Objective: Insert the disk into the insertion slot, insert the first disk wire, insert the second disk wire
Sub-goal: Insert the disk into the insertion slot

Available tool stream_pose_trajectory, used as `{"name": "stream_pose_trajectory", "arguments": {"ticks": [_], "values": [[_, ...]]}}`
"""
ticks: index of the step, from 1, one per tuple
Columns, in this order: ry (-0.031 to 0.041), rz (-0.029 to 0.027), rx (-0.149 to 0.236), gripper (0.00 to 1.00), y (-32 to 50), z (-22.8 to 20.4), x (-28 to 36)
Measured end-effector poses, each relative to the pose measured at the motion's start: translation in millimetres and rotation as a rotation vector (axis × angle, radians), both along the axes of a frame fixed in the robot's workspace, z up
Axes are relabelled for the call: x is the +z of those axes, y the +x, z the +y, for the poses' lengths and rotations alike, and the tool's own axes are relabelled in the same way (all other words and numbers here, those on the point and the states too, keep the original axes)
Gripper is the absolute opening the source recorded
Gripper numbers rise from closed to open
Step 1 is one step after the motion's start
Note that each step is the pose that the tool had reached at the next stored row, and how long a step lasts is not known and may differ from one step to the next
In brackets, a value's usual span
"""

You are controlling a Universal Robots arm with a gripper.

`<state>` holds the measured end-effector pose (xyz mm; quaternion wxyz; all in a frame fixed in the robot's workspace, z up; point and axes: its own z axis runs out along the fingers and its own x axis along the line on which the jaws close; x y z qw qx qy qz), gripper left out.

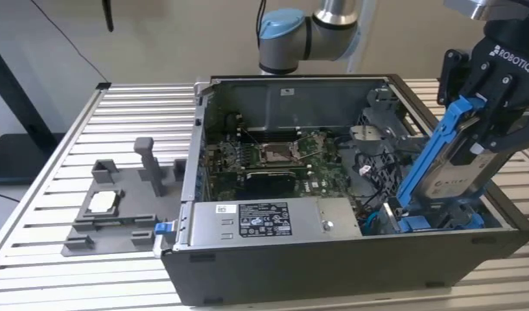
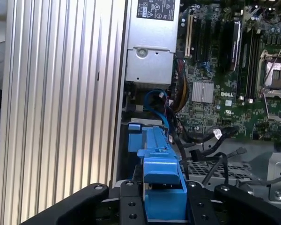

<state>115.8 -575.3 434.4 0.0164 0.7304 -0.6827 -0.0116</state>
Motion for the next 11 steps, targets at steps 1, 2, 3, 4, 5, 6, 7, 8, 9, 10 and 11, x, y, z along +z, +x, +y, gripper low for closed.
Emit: {"name": "stream_pose_trajectory", "arguments": {"ticks": [1, 2, 3, 4, 5, 6, 7, 8, 9, 10, 11], "values": [[0.0001, 0.0000, 0.000, 0.33, 0.0, -1.2, -1.0], [0.0002, 0.0000, 0.000, 0.33, 0.0, -2.2, -2.2], [0.0003, 0.0000, 0.000, 0.33, 0.1, -2.7, -3.9], [0.0001, 0.0000, 0.000, 0.33, 0.1, -2.8, -5.6], [0.0001, 0.0000, -0.001, 0.33, 0.1, -2.8, -7.4], [0.0001, 0.0000, -0.004, 0.33, 0.1, -2.8, -9.2], [0.0002, 0.0000, -0.009, 0.33, 0.1, -2.8, -10.8], [-0.0001, 0.0000, -0.017, 0.33, 0.1, -2.8, -11.9], [0.0003, 0.0000, -0.027, 0.33, 0.1, -2.8, -12.5], [0.0006, 0.0000, -0.040, 0.33, 0.1, -2.8, -13.2], [0.0008, 0.0000, -0.050, 0.33, 0.1, -2.8, -13.8]]}}
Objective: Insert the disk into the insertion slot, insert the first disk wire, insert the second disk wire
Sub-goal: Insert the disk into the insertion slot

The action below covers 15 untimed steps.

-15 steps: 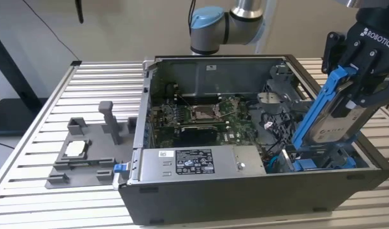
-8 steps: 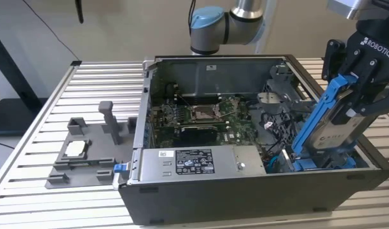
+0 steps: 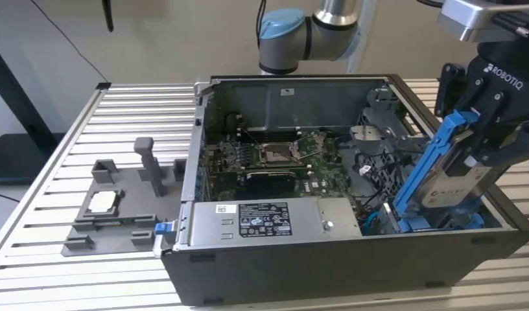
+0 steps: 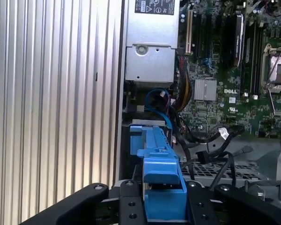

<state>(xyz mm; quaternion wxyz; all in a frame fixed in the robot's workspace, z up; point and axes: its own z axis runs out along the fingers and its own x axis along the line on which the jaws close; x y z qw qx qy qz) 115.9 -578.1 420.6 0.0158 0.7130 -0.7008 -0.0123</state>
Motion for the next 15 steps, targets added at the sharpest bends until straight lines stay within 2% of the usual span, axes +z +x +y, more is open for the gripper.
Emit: {"name": "stream_pose_trajectory", "arguments": {"ticks": [2, 7, 13, 15], "values": [[-0.0001, 0.0003, -0.012, 0.33, 0.0, 0.2, -0.9], [-0.0003, 0.0005, -0.012, 0.33, 0.1, 4.0, -4.5], [-0.0004, 0.0004, -0.012, 0.33, 2.8, 5.8, -8.5], [-0.0006, 0.0004, -0.013, 0.33, 3.0, 8.4, -10.2]]}}
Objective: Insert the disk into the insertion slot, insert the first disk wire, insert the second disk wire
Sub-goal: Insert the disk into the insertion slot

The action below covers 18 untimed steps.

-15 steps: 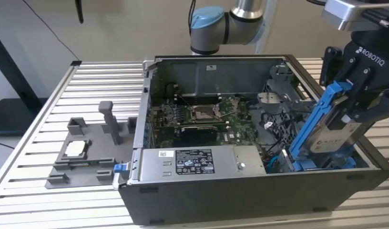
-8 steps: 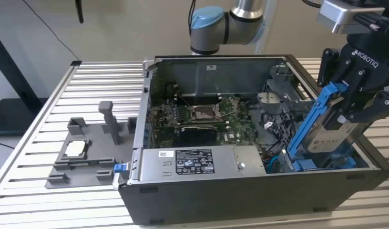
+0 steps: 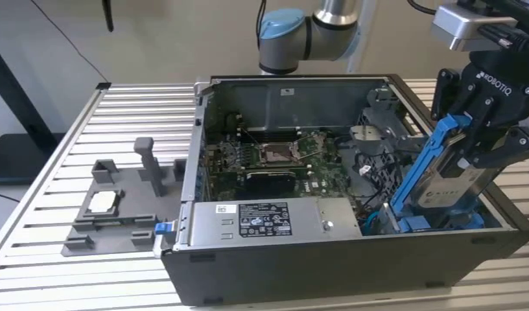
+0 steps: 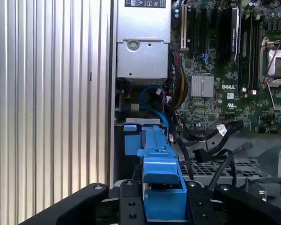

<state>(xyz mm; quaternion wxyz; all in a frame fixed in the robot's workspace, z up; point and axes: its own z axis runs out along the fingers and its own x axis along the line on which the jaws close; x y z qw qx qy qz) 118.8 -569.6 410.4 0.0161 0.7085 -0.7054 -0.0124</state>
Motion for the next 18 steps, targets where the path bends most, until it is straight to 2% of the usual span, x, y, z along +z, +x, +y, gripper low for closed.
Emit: {"name": "stream_pose_trajectory", "arguments": {"ticks": [3, 5, 6, 7, 11, 15, 18], "values": [[-0.0006, 0.0004, -0.002, 0.33, 0.0, 4.4, -2.1], [0.0001, 0.0016, -0.002, 0.33, 0.1, 4.9, -4.0], [0.0005, 0.0043, -0.002, 0.33, 0.2, 4.9, -4.4], [0.0007, 0.0074, -0.002, 0.33, 0.2, 4.7, -4.5], [0.0010, 0.0110, -0.002, 0.33, 0.1, 3.2, -4.4], [0.0023, 0.0112, -0.001, 0.33, 0.1, -1.8, -4.2], [0.0032, 0.0112, 0.001, 0.33, 0.2, -2.8, -4.3]]}}
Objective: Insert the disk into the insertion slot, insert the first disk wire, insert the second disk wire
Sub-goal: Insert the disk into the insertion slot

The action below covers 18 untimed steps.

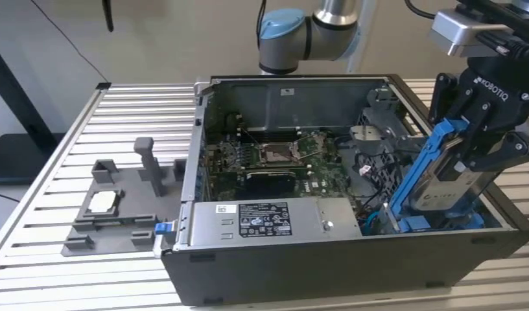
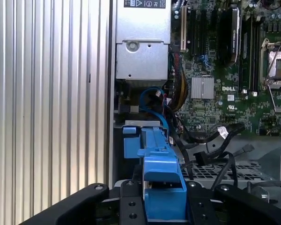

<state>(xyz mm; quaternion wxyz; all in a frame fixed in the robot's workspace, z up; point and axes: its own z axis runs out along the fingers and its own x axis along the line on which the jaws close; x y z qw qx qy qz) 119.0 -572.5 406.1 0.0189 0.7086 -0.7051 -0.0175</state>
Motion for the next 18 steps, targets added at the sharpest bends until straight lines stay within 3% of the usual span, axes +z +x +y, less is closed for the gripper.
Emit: {"name": "stream_pose_trajectory", "arguments": {"ticks": [5, 18], "values": [[0.0001, 0.0000, 0.004, 0.33, 0.0, -0.1, -4.5], [-0.0001, 0.0000, 0.007, 0.33, 0.0, 0.0, -28.2]]}}
